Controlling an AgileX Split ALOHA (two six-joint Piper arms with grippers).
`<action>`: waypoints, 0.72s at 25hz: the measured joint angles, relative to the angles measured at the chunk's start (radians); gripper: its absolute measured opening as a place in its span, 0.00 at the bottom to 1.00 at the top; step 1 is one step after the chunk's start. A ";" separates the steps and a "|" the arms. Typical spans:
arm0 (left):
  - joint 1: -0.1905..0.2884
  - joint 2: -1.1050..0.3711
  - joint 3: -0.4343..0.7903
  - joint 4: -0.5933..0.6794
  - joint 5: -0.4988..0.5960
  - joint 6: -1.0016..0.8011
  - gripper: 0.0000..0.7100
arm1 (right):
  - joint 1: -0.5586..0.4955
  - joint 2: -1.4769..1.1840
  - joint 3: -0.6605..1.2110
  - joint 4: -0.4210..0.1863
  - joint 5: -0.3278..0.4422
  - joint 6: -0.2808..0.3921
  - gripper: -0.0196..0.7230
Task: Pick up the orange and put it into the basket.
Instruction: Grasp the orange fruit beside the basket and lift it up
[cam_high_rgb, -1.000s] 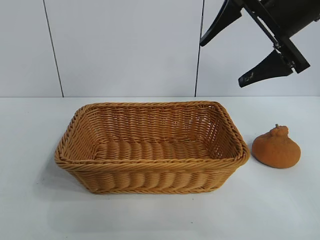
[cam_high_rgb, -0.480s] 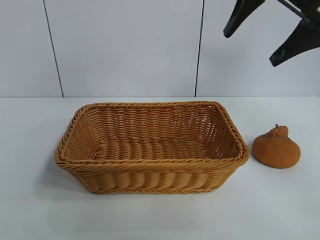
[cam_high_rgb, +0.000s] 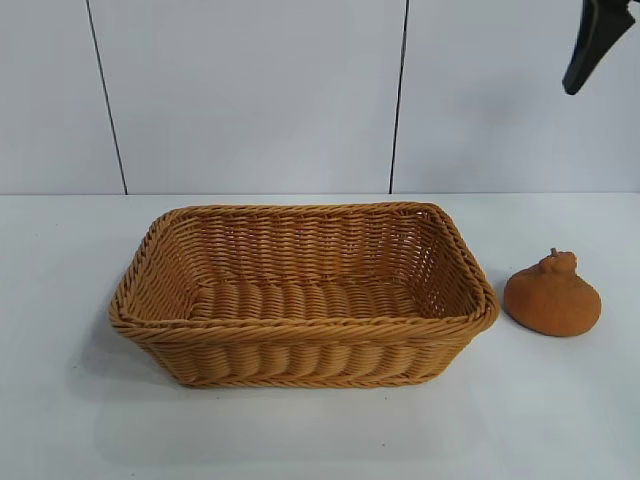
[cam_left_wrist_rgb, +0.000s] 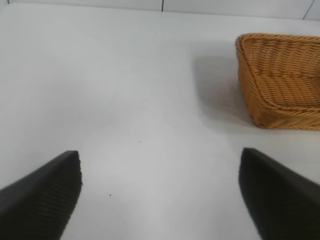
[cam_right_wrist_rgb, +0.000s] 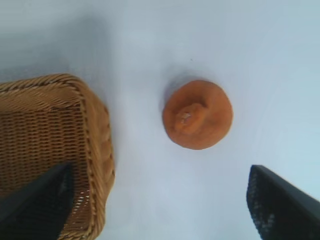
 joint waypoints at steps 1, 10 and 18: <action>0.000 0.000 0.000 0.000 0.000 0.000 0.86 | -0.013 0.000 0.000 -0.002 0.002 -0.005 0.89; 0.000 0.000 0.000 0.000 0.000 0.000 0.86 | -0.029 0.080 0.016 0.022 -0.008 -0.020 0.89; 0.000 0.000 0.000 0.000 0.000 0.002 0.86 | -0.028 0.323 0.018 0.094 -0.103 -0.035 0.89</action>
